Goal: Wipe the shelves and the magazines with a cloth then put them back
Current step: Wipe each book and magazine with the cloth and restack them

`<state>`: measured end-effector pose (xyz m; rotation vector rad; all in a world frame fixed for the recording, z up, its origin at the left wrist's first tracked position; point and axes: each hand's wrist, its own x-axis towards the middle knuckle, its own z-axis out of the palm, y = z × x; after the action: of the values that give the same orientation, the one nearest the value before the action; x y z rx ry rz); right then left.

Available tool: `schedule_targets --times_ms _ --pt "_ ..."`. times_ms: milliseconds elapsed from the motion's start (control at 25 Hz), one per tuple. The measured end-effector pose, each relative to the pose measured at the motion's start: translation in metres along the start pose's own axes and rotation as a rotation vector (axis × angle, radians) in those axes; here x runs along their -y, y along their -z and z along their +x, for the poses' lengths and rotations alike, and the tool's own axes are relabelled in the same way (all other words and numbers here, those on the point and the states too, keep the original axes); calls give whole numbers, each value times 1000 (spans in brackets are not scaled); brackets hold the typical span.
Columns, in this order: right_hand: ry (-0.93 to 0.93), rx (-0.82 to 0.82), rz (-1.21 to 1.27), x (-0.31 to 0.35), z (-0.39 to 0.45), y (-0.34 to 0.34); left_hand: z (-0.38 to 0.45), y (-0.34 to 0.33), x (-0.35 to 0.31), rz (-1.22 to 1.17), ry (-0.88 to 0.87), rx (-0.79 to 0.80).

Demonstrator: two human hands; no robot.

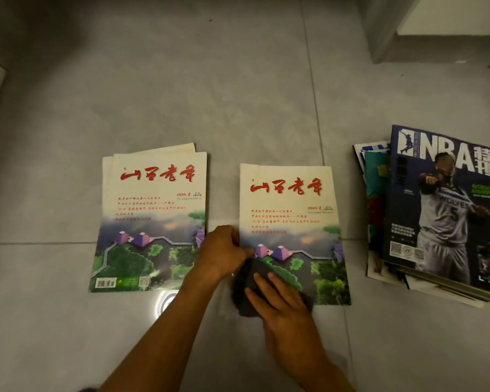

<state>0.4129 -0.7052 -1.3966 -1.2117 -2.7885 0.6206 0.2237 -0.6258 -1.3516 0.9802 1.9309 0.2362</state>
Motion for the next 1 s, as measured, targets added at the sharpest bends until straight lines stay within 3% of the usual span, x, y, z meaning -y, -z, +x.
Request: schedule_targets --times_ms 80,200,320,440,600,720,840,1000 --pt "56 18 36 20 19 5 -1 -5 0 -9 -10 -41" --pt "56 -54 71 -22 -1 20 2 -4 1 15 -25 -40" --pt "-153 -164 122 -74 -32 35 2 -6 3 -56 -50 -36" --pt "-357 -199 115 -64 25 35 3 -8 4 -49 -65 -45" --pt "-220 -83 129 -5 132 35 4 -8 6 -2 -73 -88" --pt "-165 -145 99 -58 155 58 -1 -10 6 -33 -39 -89" --pt "-409 -243 150 -136 160 88 1 -11 5 -97 -36 -88" --pt "-401 -263 145 -131 94 66 2 -13 6 -75 -29 -107"
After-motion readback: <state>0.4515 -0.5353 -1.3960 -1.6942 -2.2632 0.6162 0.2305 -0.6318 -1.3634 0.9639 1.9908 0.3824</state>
